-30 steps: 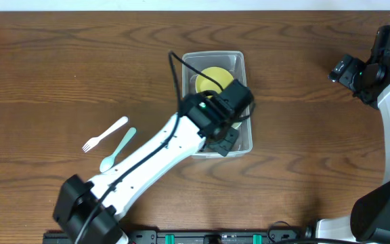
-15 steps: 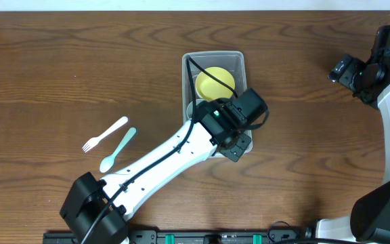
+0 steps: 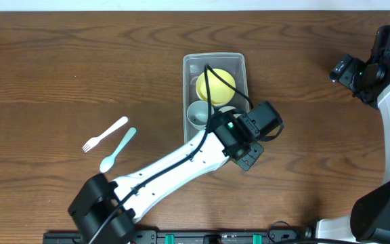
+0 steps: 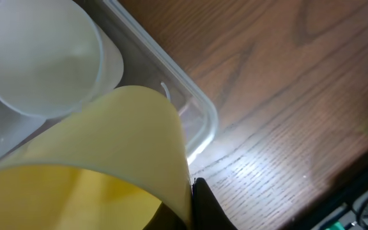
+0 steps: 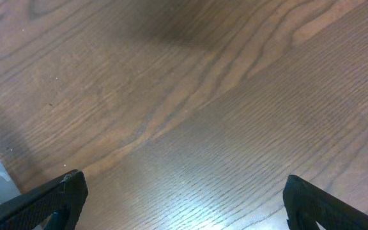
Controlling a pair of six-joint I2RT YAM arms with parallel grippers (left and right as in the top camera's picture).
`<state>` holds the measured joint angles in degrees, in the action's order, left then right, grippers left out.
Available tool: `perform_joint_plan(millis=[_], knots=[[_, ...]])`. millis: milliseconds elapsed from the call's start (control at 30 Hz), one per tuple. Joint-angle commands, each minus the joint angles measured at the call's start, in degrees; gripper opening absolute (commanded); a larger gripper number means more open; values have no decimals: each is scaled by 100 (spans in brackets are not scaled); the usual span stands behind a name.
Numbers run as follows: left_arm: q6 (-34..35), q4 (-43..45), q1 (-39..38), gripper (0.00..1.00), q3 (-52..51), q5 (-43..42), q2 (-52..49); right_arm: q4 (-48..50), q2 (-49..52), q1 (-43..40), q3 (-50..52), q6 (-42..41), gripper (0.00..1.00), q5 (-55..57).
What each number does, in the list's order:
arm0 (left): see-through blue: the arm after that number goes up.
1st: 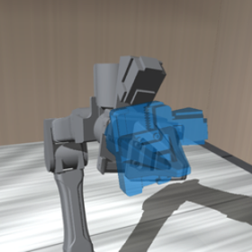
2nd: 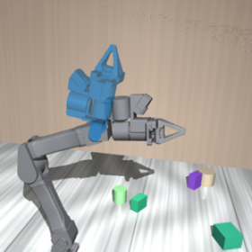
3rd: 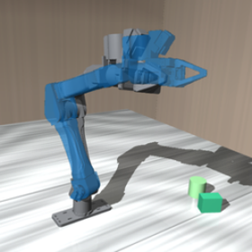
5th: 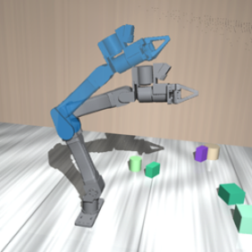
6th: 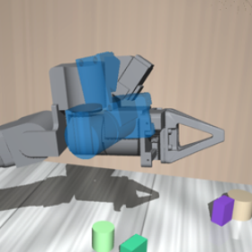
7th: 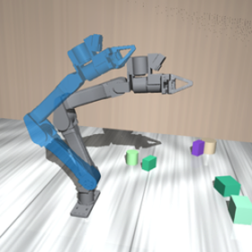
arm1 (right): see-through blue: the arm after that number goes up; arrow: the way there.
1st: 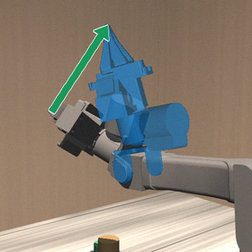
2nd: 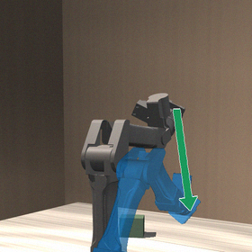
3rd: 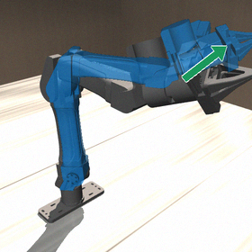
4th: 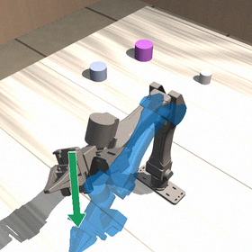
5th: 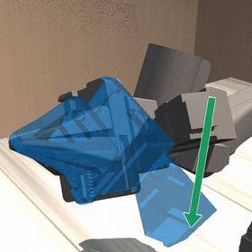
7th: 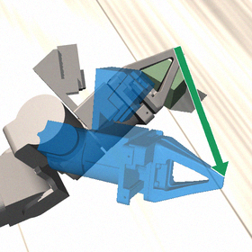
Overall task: Pack container
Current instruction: 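Release yellow cup and swing left gripper toward the teal spoon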
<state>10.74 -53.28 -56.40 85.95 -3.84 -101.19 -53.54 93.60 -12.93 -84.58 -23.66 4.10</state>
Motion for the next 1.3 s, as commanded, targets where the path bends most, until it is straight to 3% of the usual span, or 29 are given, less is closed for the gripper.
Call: perform_joint_plan(millis=[0, 67, 200, 367, 667, 833, 933, 1067, 1267], knots=[[76, -9, -20, 6, -15, -2, -219, -7, 28, -13, 0, -7, 99, 20], [76, 13, -20, 10, -15, 0, -256, -7, 28, -13, 0, -7, 99, 22], [74, 129, -20, 26, -15, 0, -258, -7, 28, -13, 0, -7, 99, 22], [74, 267, -20, 33, -15, 0, -258, -4, 28, -13, 0, -7, 99, 20], [74, 321, 13, 34, -4, 240, -240, -7, 28, -13, 0, -7, 99, 20], [76, -79, 330, 35, 280, 396, 9, -7, 28, -13, 0, -7, 99, 20], [81, -417, 785, 42, 455, 619, 402, -7, 28, -13, 0, -7, 99, 20], [98, -728, 1775, 58, 463, 776, 994, -4, 28, -13, 0, -7, 99, 20], [101, -1104, 3545, 60, 420, 774, 1189, -7, 28, -13, 0, -7, 99, 22]])
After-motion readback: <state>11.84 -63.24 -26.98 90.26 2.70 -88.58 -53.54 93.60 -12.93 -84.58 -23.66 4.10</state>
